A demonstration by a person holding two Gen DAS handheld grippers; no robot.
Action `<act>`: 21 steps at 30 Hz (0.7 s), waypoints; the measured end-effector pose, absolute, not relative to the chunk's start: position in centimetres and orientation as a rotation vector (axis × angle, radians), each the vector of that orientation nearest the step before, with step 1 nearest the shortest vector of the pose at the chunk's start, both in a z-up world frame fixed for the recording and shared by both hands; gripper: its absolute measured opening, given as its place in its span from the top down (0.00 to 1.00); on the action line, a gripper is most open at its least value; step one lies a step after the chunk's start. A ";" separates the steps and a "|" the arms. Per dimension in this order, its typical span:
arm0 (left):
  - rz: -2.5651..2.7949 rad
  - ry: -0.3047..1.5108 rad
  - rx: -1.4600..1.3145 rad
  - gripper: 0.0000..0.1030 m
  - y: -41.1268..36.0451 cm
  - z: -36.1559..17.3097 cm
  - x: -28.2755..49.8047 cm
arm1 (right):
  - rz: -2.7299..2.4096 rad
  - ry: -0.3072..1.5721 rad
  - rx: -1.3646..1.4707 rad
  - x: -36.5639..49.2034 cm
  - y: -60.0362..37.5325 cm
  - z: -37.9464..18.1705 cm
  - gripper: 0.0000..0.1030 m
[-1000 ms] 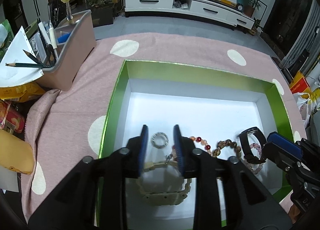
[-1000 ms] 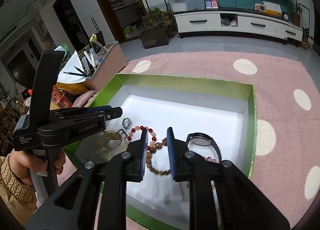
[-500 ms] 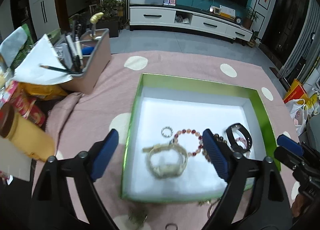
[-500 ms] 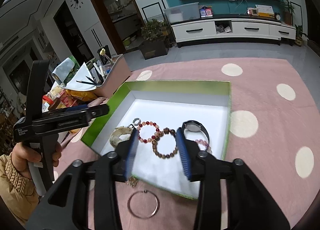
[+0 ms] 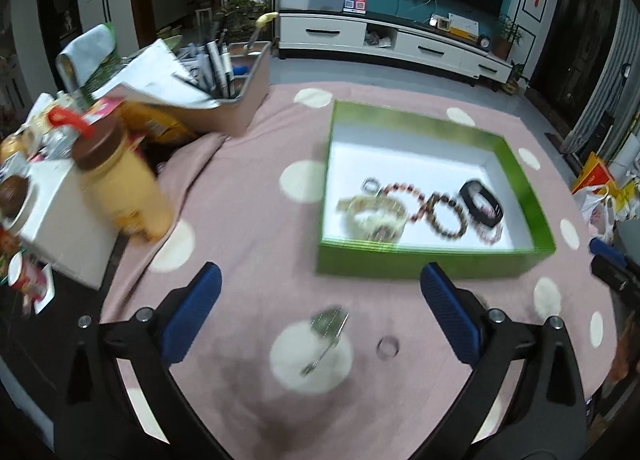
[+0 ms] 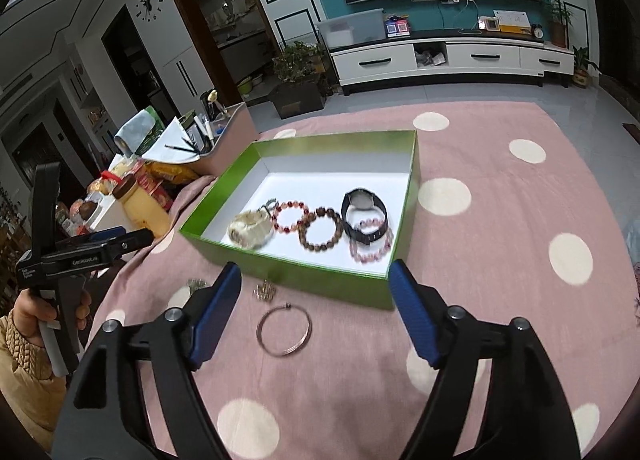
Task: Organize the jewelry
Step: 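Withdraw both tools from the box toward the remaining jewelry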
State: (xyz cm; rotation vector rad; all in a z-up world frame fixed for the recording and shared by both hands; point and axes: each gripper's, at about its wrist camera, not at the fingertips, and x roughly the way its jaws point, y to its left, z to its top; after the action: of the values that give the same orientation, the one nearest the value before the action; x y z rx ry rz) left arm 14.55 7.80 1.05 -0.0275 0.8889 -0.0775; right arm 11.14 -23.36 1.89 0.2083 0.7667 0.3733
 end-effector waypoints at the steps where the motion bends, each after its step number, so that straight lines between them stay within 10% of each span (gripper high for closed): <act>1: -0.073 0.886 -0.017 0.02 7.9 0.9 13.8 | 0.373 0.765 0.204 10.6 -23.3 1.8 0.26; 21: -0.066 0.936 -0.043 0.02 8.2 -3.7 5.9 | 0.429 0.858 0.094 5.3 -18.9 -2.3 0.26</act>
State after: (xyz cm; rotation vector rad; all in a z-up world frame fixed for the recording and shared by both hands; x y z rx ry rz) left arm 5.88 8.21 -3.70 -0.0428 0.9358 -0.0659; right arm 5.28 -18.90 -2.32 0.0944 0.8578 0.4291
